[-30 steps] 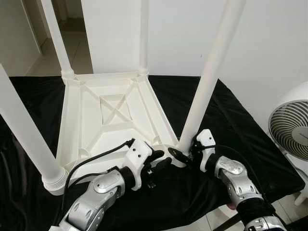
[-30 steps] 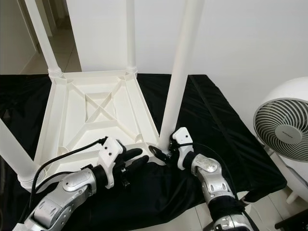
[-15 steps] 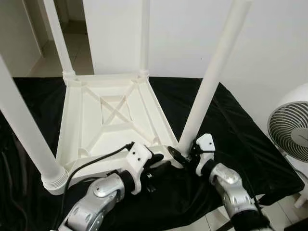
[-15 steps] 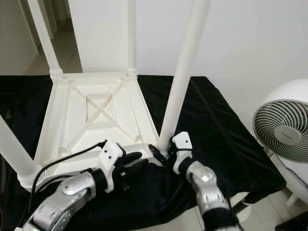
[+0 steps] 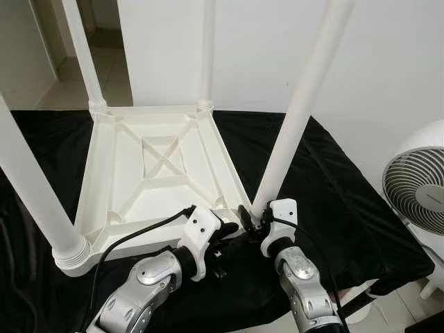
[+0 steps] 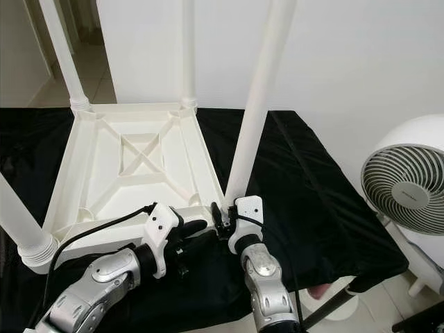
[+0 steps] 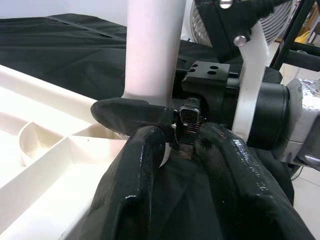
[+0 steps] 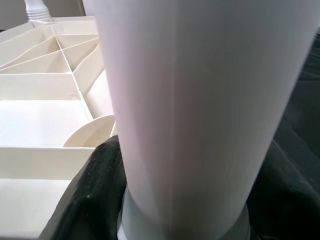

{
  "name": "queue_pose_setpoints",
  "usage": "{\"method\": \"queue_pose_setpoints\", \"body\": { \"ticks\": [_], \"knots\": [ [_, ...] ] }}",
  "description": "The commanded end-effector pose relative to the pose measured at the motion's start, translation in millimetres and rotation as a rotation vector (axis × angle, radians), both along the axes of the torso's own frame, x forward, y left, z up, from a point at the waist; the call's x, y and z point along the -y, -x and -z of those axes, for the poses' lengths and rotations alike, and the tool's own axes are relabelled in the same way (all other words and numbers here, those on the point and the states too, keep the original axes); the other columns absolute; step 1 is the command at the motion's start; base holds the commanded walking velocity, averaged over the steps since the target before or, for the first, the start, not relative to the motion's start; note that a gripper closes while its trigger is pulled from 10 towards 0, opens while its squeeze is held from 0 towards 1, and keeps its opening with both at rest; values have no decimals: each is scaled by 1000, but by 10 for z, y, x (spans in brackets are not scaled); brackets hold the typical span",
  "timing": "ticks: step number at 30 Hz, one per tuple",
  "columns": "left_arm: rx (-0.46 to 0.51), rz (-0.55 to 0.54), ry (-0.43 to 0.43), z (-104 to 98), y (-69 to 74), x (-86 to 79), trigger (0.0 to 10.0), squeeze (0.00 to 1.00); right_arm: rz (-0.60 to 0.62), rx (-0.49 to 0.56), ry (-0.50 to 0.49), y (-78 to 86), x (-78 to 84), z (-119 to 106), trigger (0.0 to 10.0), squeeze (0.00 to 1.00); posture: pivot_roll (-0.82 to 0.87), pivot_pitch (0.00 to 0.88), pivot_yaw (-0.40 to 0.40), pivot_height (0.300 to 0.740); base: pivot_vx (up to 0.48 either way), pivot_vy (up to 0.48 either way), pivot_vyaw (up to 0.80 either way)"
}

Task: Building children table

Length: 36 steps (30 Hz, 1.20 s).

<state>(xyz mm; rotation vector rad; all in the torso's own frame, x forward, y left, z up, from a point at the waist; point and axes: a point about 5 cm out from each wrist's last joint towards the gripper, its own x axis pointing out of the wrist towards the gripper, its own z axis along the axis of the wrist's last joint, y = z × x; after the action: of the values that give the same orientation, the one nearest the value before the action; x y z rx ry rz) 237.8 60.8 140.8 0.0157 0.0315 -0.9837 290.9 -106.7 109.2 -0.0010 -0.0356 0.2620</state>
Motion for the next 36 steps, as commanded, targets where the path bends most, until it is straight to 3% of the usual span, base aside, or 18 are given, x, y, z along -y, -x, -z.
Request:
{"method": "queue_pose_setpoints", "body": {
  "ticks": [1,3,4,7,9,12,14,15,16,19,29,30,31,32,36],
  "knots": [
    [-11,46,6,4,40,32,10000,0,37,-9,-12,-4,48,-13,10000,0,15,11,-61,740,0,0,0],
    [-12,46,5,4,37,30,10000,0,33,-5,-11,-8,68,-25,10000,0,15,12,-62,740,0,0,0],
    [-12,45,5,2,31,26,10000,0,36,-1,-14,-4,90,-48,10000,1000,15,13,-62,740,0,0,0],
    [-10,41,6,-3,22,22,10000,0,37,6,-10,4,109,-84,10000,1000,14,13,-62,740,0,0,0],
    [-11,40,7,-4,23,22,10000,0,1,10,45,-4,154,-90,10000,1000,17,13,-60,740,0,0,0],
    [-12,38,6,-1,32,22,10000,0,-85,12,103,-13,257,-116,10000,1000,18,14,-58,740,0,0,0],
    [-13,40,6,0,38,20,10000,0,-208,34,120,11,295,-173,10000,1000,16,14,-56,740,0,0,0],
    [-14,40,6,-1,39,18,10000,0,-289,50,134,36,309,-206,10000,0,16,14,-56,740,0,0,0],
    [-14,40,6,-1,39,18,10000,0,-289,50,134,36,309,-206,10000,0,16,14,-56,740,0,0,0],
    [-13,42,4,-8,26,7,10000,0,-474,62,164,62,380,-282,10000,0,14,14,-52,740,0,0,0],
    [-6,42,2,-24,0,-3,10000,0,-591,46,220,-91,480,-326,10000,0,17,2,-42,740,0,0,0],
    [-7,45,3,-29,0,3,10000,0,-615,41,235,-131,474,-312,6078,0,18,0,-37,740,0,0,0],
    [-7,45,3,-29,0,3,10000,0,-615,41,235,-131,474,-312,6078,0,18,0,-37,740,0,0,0],
    [-6,48,4,-33,-1,12,10000,0,-637,29,240,-163,464,-284,0,0,18,0,-36,740,0,0,0],
    [-4,53,4,-44,-5,19,10000,0,-670,0,252,-210,466,-229,0,0,20,0,-38,740,0,0,0]
  ]
}}
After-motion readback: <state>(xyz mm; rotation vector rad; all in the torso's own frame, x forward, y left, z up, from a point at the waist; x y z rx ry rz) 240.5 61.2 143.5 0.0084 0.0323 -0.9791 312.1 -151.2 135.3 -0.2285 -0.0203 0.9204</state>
